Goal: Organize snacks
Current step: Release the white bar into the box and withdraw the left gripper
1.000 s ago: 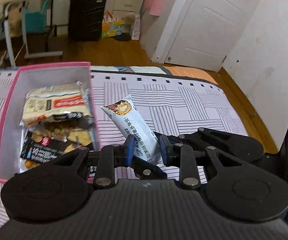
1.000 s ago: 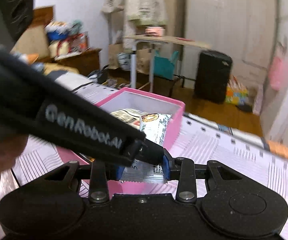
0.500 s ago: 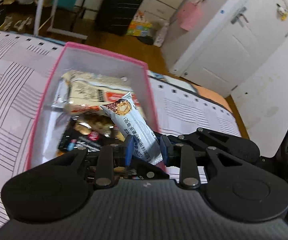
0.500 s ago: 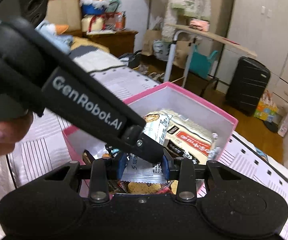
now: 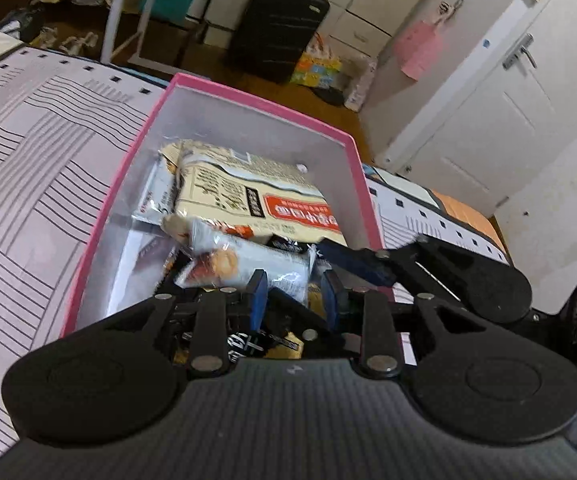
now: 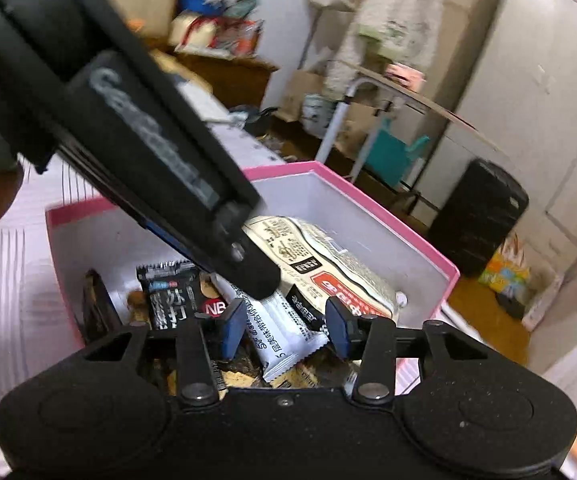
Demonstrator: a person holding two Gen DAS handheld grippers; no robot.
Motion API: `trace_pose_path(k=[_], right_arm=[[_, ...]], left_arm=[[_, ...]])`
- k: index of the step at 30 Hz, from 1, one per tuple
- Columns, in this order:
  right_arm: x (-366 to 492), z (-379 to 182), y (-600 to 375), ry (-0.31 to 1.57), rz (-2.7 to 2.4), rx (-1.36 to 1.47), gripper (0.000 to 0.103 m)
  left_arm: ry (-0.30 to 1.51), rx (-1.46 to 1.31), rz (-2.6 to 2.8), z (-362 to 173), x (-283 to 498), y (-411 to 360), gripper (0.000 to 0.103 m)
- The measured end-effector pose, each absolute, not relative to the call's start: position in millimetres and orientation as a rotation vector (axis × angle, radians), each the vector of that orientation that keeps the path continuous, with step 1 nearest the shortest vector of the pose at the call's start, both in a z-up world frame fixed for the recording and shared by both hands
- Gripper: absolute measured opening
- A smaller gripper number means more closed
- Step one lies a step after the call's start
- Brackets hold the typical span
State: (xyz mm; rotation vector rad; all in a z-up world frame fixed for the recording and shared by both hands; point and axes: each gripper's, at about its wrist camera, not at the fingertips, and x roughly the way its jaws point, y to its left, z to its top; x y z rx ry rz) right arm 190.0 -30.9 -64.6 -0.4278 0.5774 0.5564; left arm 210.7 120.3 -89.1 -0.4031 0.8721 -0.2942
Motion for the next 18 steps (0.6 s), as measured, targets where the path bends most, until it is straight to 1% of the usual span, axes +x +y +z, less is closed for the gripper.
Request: trace_pose_path(k=[5,9,11,13,18], right_arm=[[170.8,-55.3,-59.5,0.602,0.508,-0.163,0.051],[155.4,-43.5,-71.8,0.590,0.460,-0.131,0.051],[147.2,-32.5,-80.4,0.589,0.429,-0.106,0.054],[135.4,-18.6,-91.0,0.575,0.398,-0.088,0.054],[106.8,1.6,-113.7,0.522,0.328,-0.059,0.054]], left_arm=[[0.816,-0.370,-0.274,-70.6,197.9,120.6,0.030],[0.819,-0.307,-0.252,-61.2,185.8,115.9,0.030],[0.827,-0.274,-0.248,-58.1,177.5,113.4,0.030],[0.830,-0.236,-0.244,-53.4,167.6,110.3,0.030],[0.771,-0.160,-0.233,-24.9,138.3,103.2,0.031]])
